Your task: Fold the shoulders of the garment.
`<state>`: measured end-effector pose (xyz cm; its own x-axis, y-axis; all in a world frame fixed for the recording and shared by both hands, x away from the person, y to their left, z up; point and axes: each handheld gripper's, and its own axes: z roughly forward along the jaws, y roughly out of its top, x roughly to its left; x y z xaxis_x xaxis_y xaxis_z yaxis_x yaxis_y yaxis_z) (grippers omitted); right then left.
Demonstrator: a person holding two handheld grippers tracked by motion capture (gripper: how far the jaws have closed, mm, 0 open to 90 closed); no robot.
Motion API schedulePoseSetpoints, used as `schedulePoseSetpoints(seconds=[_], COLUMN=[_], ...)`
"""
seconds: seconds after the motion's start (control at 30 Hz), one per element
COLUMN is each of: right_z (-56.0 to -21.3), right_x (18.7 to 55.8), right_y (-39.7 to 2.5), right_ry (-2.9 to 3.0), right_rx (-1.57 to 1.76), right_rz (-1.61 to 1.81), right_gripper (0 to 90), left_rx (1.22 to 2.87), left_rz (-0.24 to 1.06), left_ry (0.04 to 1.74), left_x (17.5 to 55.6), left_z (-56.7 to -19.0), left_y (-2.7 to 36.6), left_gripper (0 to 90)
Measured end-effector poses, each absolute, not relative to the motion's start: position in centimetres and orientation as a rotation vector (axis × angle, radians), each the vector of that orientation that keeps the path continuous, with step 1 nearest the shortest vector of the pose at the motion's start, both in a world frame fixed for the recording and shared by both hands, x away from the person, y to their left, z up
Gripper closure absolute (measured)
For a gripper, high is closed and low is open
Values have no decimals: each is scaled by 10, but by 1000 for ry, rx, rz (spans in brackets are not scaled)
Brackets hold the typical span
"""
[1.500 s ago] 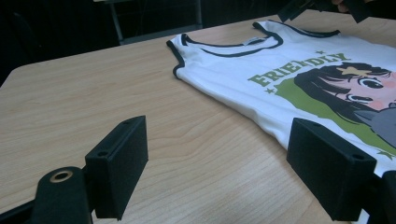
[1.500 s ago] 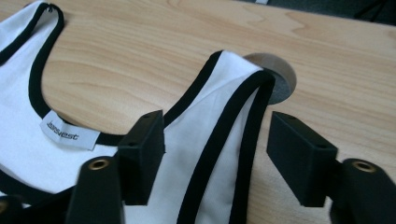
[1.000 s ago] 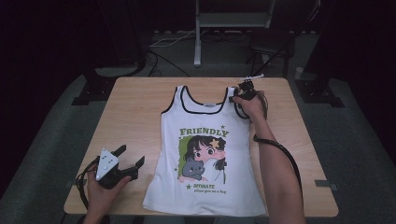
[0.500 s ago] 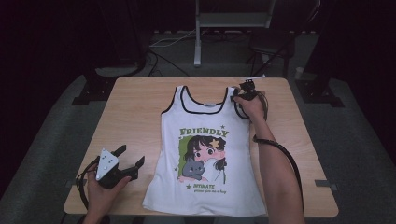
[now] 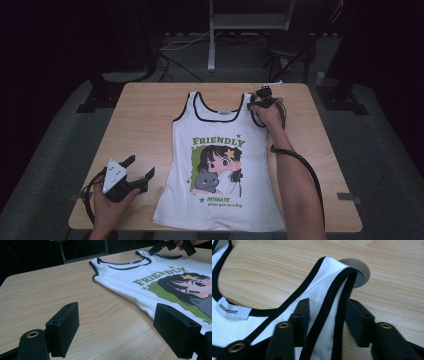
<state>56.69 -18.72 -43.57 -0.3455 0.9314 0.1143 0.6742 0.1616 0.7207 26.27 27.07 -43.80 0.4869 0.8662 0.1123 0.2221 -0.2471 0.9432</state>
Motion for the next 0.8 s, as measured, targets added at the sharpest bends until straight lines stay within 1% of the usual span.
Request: schedulePoseSetpoints(seconds=[0.07, 0.17, 0.27, 0.47, 0.8], right_z=[-436, -436, -436, -435, -424], right_x=[566, 565, 564, 562, 553], right_y=[-187, -187, -186, -186, -188], right_ry=[2093, 2095, 2113, 2129, 2127], right_rx=[1528, 1524, 1525, 1497, 1460], right_rz=[1001, 1010, 1023, 1052, 1151], right_gripper=[657, 761, 818, 840, 848], left_rx=[1744, 1749, 1749, 1749, 1749], left_rz=[817, 818, 820, 821, 821], left_ry=[927, 924, 924, 923, 925], left_x=[263, 263, 262, 262, 262], left_z=[-438, -438, -438, -438, -438], left_y=[271, 271, 271, 271, 270], left_gripper=[201, 202, 202, 202, 202])
